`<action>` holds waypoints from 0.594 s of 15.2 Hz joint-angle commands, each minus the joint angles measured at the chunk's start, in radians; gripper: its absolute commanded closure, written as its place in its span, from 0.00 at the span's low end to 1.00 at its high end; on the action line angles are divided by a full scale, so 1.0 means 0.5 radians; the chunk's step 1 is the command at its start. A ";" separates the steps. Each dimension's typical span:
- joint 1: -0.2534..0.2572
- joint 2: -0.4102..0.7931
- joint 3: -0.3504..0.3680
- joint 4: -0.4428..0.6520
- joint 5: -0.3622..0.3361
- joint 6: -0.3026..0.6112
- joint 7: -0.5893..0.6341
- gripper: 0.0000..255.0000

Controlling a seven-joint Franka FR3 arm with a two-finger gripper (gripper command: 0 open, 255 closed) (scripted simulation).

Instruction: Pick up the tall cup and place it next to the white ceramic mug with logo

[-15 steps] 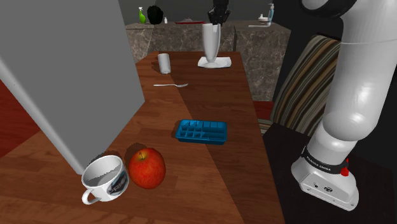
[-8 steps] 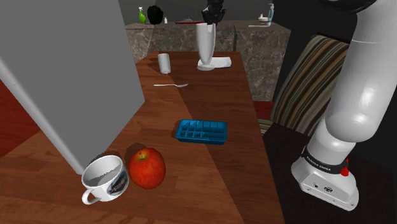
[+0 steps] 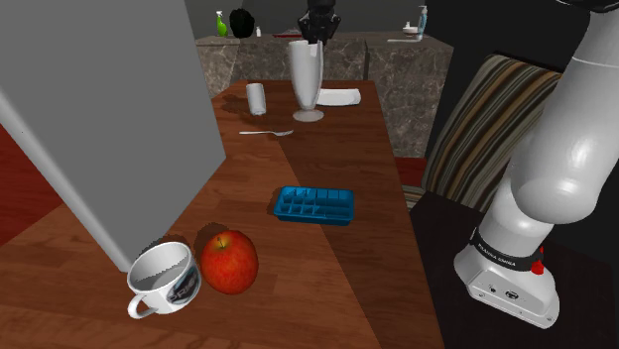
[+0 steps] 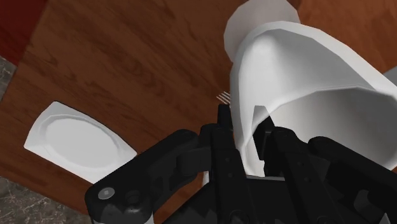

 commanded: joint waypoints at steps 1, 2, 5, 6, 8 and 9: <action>0.050 -0.039 0.052 -0.046 -0.023 0.004 0.107 1.00; 0.072 -0.056 0.078 -0.065 -0.032 0.004 0.156 1.00; 0.139 -0.094 0.156 -0.108 -0.057 -0.002 0.303 1.00; 0.160 -0.103 0.182 -0.117 -0.064 -0.005 0.351 1.00; 0.204 -0.114 0.235 -0.127 -0.077 -0.014 0.449 1.00; 0.226 -0.116 0.262 -0.128 -0.084 -0.019 0.497 1.00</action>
